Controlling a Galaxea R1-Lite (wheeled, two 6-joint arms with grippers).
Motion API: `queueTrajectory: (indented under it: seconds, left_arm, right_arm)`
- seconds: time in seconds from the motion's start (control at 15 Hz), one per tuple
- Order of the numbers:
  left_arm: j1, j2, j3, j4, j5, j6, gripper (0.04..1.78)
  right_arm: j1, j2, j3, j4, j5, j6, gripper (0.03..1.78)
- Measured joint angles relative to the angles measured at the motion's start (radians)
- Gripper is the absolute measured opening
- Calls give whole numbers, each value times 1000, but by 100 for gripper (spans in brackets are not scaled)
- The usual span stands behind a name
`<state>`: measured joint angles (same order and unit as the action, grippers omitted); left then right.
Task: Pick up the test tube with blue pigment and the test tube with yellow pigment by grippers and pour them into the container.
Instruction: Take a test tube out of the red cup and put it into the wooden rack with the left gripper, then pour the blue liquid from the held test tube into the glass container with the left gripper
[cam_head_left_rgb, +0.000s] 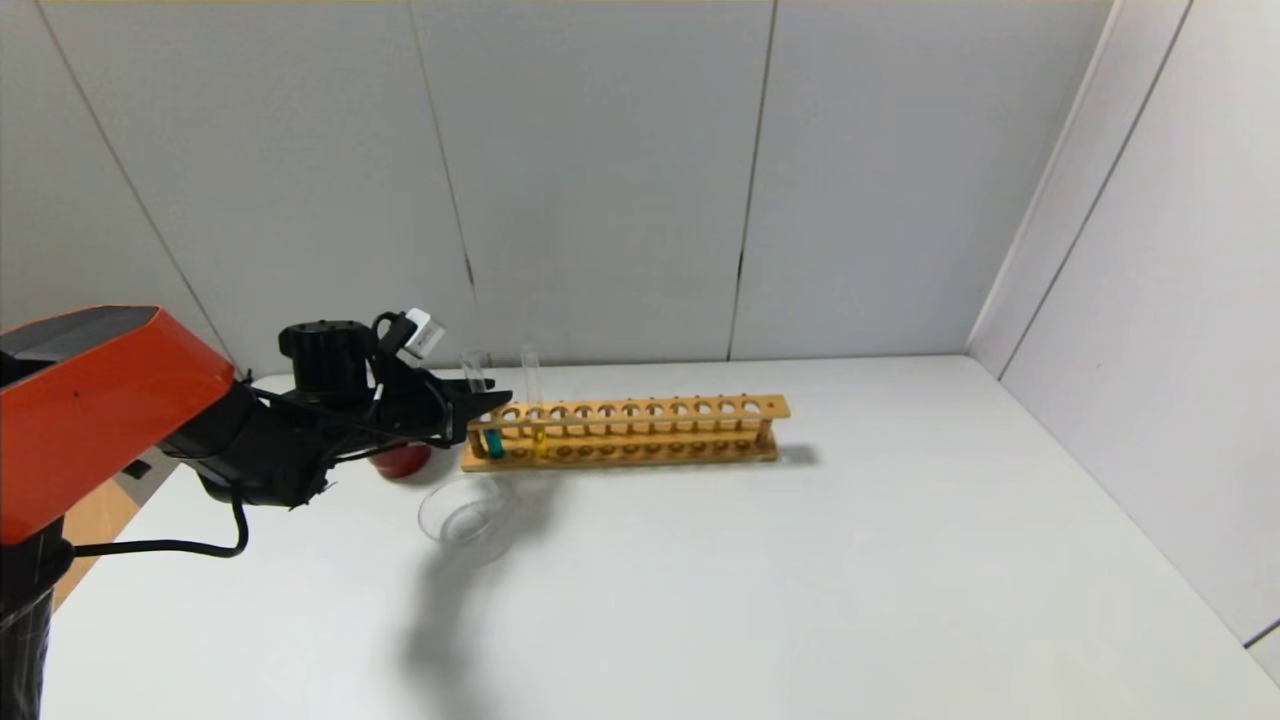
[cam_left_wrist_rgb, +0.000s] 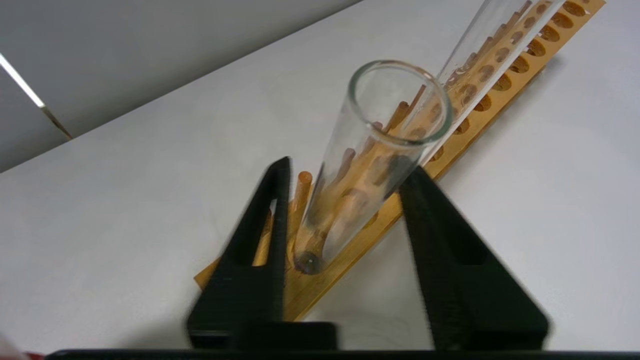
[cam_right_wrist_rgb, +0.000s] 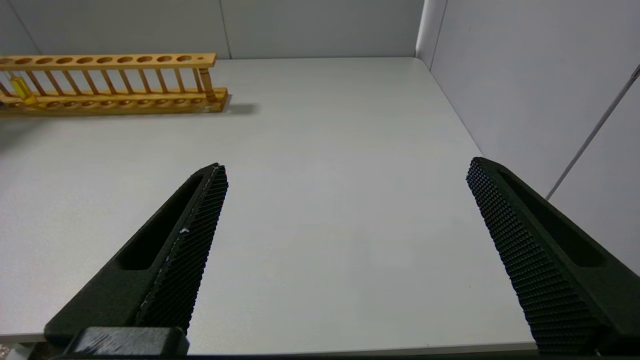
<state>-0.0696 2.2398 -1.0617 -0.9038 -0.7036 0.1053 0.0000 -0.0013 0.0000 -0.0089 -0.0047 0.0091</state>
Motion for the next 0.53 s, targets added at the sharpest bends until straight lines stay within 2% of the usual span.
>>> queueTrajectory:
  seconds: [0.13, 0.53]
  left_arm:
    - [-10, 8, -4, -4, 20, 1, 37]
    - [-22, 3, 6, -3, 29, -1, 36]
  right_arm:
    - [0, 0, 0, 0, 0, 0, 175]
    - [0, 0, 0, 0, 0, 0, 175]
